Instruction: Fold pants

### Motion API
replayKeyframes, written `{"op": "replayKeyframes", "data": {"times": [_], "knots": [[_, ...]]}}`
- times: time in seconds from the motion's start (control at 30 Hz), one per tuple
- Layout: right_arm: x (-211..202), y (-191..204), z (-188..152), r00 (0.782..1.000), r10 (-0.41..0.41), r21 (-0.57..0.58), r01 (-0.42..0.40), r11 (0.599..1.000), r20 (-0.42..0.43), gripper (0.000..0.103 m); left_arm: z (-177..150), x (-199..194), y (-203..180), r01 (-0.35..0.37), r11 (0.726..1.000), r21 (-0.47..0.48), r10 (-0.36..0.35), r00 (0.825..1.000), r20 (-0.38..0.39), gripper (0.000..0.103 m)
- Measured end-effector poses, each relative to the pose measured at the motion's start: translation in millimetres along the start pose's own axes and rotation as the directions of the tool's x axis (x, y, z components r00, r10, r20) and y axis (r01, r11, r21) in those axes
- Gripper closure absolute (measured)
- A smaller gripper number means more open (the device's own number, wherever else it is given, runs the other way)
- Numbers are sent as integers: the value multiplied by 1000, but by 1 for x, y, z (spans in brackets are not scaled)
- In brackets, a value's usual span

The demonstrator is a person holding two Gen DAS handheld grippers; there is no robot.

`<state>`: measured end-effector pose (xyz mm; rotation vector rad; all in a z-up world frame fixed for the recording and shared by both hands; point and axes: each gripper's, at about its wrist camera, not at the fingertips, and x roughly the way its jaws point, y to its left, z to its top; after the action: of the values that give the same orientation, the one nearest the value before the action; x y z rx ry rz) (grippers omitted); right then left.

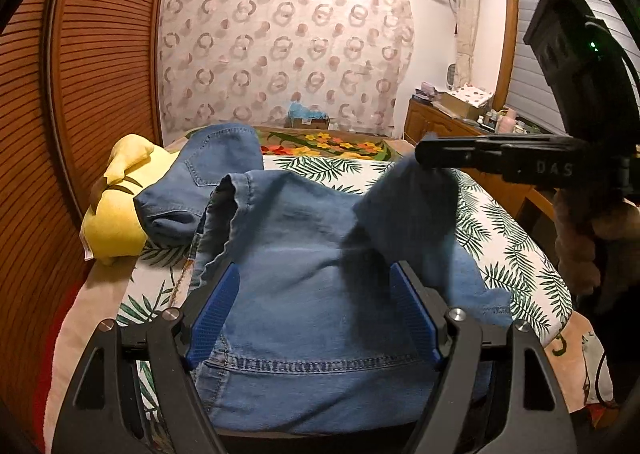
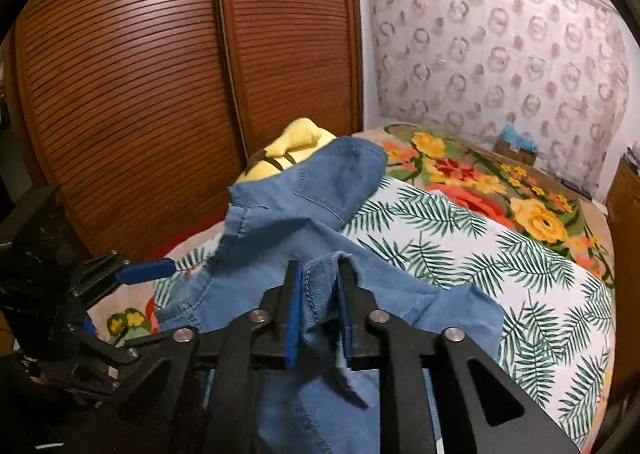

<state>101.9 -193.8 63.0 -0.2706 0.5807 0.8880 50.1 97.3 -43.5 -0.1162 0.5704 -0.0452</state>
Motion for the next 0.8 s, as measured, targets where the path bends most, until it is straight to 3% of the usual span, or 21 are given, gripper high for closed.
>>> {"op": "replayKeyframes", "data": {"times": [0.1,0.23,0.5,0.67,0.8], "knots": [[-1,-13,0,1000,-9,-1,9,1000,0,66,-1,3,1,2,1000,-1,-2,1000,-6,25],[0,-30,-6,999,-32,19,32,999,-6,65,-5,11,2,7,1000,-5,-7,1000,-23,25],[35,-20,-23,993,-77,74,84,994,-93,64,-17,36,8,32,999,19,-30,997,-74,25],[56,-15,-33,985,-70,105,88,991,-158,64,-20,55,13,48,998,45,-43,993,-109,50],[82,-20,-34,979,-51,139,79,987,-197,64,-22,73,15,34,997,71,-23,988,-150,56]]}}
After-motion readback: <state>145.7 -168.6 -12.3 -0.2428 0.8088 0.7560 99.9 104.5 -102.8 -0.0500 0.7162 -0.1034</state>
